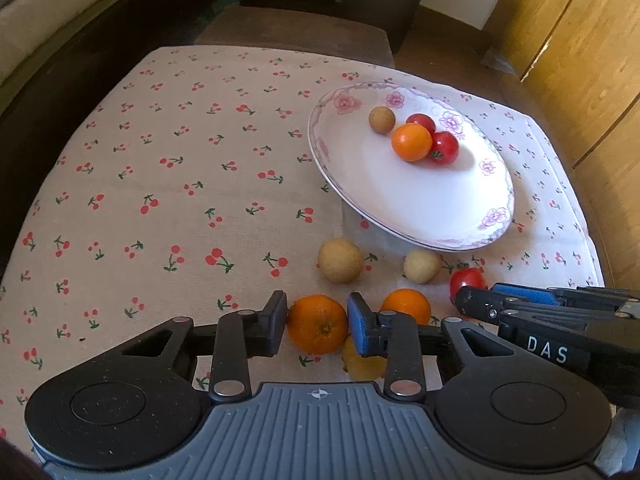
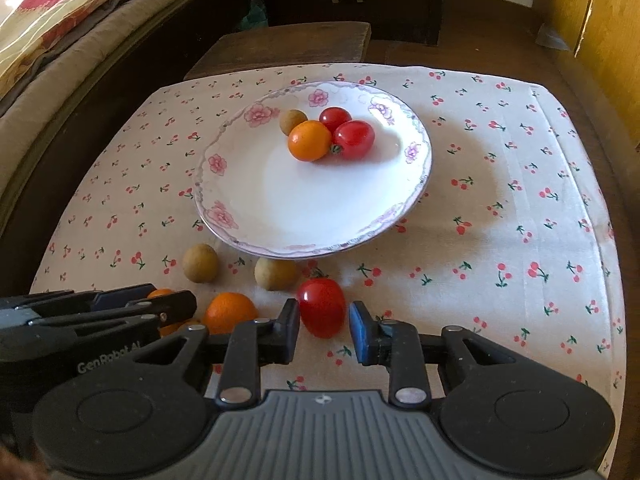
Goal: Organize fruits
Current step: 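Lift both held fruits off the cloth and carry them toward the white bowl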
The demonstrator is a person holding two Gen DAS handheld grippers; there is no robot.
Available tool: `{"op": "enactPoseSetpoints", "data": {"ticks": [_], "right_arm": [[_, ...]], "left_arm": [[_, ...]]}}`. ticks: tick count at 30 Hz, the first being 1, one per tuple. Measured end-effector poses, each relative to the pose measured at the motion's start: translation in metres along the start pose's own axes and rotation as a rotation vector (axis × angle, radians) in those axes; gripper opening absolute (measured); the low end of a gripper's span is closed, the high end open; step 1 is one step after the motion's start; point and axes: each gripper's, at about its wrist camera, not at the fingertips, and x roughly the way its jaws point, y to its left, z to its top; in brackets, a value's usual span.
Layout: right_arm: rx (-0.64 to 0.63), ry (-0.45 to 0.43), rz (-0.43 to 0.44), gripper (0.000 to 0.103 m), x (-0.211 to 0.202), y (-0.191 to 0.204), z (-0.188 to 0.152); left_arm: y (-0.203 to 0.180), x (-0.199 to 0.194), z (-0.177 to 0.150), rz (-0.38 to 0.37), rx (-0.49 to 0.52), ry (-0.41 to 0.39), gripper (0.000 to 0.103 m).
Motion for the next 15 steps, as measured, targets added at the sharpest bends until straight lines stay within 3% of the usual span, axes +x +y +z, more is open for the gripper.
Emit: {"op": "enactPoseSetpoints", "data": {"ticks": [15], "right_arm": [[0.021, 0.001, -0.007, 0.03, 0.016, 0.007, 0.009]], "left_arm": [[0.004, 0.0, 0.001, -0.004, -0.016, 0.003, 0.041]]}}
